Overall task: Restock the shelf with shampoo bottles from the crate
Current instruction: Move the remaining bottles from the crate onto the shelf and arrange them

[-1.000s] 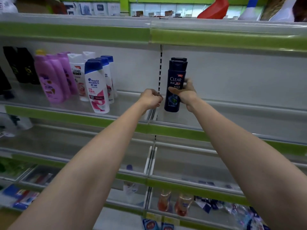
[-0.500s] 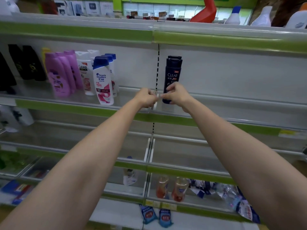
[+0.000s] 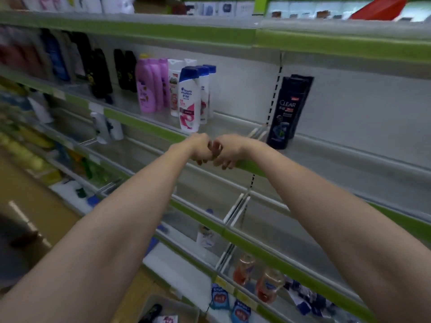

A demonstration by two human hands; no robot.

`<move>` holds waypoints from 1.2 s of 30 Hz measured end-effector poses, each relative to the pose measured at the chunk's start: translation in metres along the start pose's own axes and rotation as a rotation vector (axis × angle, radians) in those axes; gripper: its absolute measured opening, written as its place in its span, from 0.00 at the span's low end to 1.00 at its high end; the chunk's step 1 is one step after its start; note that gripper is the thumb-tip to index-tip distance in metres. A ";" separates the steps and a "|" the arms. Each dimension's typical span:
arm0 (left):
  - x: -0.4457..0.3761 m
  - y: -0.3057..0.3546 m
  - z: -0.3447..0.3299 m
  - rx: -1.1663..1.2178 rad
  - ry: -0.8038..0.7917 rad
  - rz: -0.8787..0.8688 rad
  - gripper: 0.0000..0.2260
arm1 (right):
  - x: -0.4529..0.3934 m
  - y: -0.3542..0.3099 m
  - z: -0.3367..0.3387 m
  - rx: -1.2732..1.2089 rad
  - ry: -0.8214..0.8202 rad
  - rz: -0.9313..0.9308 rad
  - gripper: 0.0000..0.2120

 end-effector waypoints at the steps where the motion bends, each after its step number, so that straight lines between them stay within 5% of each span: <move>1: 0.003 -0.005 -0.005 0.005 0.009 0.037 0.05 | -0.006 -0.002 -0.008 0.017 -0.049 0.022 0.11; 10: 0.036 -0.073 -0.072 -0.160 -0.026 0.379 0.15 | -0.030 -0.011 -0.101 0.235 -0.303 0.221 0.07; 20: 0.079 -0.166 -0.166 -0.121 -0.130 0.570 0.10 | -0.053 -0.003 -0.234 0.224 -0.450 0.280 0.31; 24: 0.099 -0.200 -0.205 -0.041 -0.170 0.668 0.18 | -0.056 0.002 -0.288 0.201 -0.519 0.290 0.32; 36: 0.155 -0.286 -0.363 0.186 -0.209 0.904 0.19 | -0.045 0.051 -0.452 0.090 -0.659 0.206 0.27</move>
Point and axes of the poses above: each hand's wrist, its own x-axis away from the middle knuckle, its own z-axis out of the back of the hand, y = z × x, the point moved 3 cm from there along -x, towards the middle knuckle, and after that the axes turned 6 degrees about z, right-handed, at the moved point
